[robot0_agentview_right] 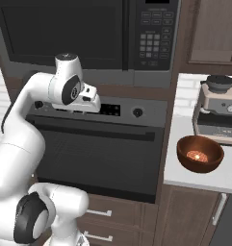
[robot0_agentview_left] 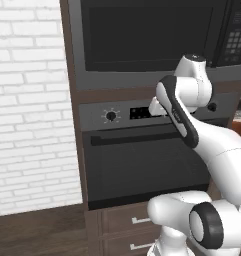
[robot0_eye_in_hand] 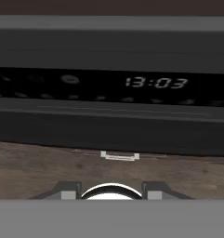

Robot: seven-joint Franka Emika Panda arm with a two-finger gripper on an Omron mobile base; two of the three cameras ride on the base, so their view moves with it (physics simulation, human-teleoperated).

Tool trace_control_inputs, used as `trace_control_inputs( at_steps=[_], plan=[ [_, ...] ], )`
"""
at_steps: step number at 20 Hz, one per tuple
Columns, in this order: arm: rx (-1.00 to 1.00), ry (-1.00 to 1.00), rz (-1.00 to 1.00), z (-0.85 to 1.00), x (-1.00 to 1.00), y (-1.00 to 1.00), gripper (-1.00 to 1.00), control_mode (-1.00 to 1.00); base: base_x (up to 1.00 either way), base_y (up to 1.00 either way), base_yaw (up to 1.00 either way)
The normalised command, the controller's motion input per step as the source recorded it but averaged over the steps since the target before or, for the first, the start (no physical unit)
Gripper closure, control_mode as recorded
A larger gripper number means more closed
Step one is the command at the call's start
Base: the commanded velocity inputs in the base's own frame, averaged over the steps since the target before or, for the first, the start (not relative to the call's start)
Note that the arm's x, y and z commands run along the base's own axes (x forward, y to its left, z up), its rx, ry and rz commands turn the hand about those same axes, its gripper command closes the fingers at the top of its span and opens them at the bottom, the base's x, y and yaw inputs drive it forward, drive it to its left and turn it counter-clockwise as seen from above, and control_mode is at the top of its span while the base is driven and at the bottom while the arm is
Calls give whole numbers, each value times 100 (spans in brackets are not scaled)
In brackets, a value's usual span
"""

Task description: Open the microwave, place the bowl with waffle inside the microwave, then close the microwave door and turn it on.

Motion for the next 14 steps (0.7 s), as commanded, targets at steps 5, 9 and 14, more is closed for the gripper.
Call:
trace_control_inputs(
  at_steps=[5, 9, 14],
  plan=[
    [0, 0, 0, -7, -29, 0, -100, -100, 0, 0, 0],
    [0, 0, 0, -36, -60, 0, -100, -100, 0, 0, 0],
    [-1, 0, 0, -44, -47, 6, -100, -100, 0, 0, 0]
  ],
)
